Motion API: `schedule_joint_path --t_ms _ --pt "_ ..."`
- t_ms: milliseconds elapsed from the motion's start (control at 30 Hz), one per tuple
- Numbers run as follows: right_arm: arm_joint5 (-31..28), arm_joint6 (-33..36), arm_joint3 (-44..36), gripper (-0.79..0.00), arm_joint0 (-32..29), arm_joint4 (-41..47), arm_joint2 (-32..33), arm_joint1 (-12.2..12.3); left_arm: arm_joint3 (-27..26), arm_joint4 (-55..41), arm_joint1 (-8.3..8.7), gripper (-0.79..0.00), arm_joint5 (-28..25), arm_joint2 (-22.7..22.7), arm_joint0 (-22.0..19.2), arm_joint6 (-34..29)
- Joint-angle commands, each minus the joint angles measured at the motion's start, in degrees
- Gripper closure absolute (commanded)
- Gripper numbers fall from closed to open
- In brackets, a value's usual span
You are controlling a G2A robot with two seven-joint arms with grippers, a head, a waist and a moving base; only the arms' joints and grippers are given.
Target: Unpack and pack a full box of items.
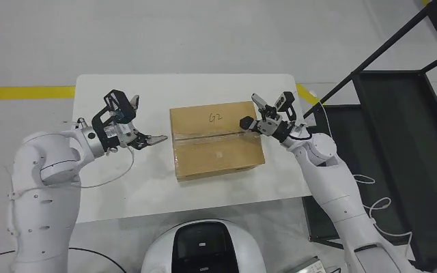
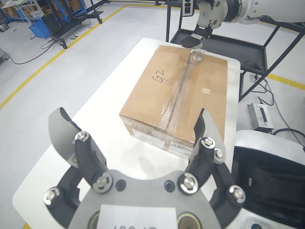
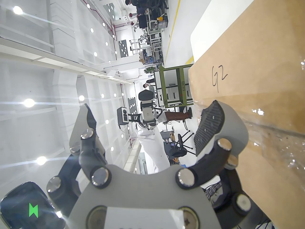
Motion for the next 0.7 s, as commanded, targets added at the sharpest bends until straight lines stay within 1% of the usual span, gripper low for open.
schedule_joint_path --t_ms 0,133,200,267,367,433,500,600,667 --pt "0.0 0.0 0.0 -0.785 0.0 0.0 0.0 0.0 1.5 -2.6 0.67 -0.785 0.0 -0.7 -0.6 -0.8" --pt "0.2 -0.4 -0.5 -0.785 -0.3 0.4 -0.2 -0.1 4.9 -8.1 1.94 -0.785 0.1 -3.8 -1.6 -2.2" --pt "1.0 0.0 -1.6 -0.785 0.0 1.7 -1.4 -0.4 6.0 -10.4 2.44 -0.785 1.4 -5.3 -1.8 -3.1" --pt "2.3 0.6 -2.1 -0.785 1.5 2.1 -3.6 -0.8 6.4 -12.6 2.84 -0.785 3.0 -6.5 -1.5 -3.6" --pt "3.9 2.1 -1.7 -0.785 5.1 -0.7 -8.4 -1.6 6.3 -14.5 3.44 -0.785 4.7 -7.7 -1.0 -4.7" --pt "4.4 2.6 -1.1 -0.785 7.1 -1.2 -11.6 -2.3 5.9 -14.4 3.80 -0.785 6.1 -8.5 -0.6 -5.4" --pt "4.8 3.0 -0.4 -0.785 8.9 -2.1 -14.6 -2.9 4.9 -11.9 4.13 -0.785 8.1 -9.5 -0.3 -5.5" --pt "5.3 3.4 0.7 -0.785 10.9 -2.7 -18.2 -3.8 3.8 -8.2 4.42 -0.785 12.1 -11.0 0.7 -3.5" --pt "5.4 3.4 1.4 -0.785 11.9 -2.7 -19.9 -4.4 3.9 -8.4 4.52 -0.785 14.0 -11.8 1.4 -1.5"
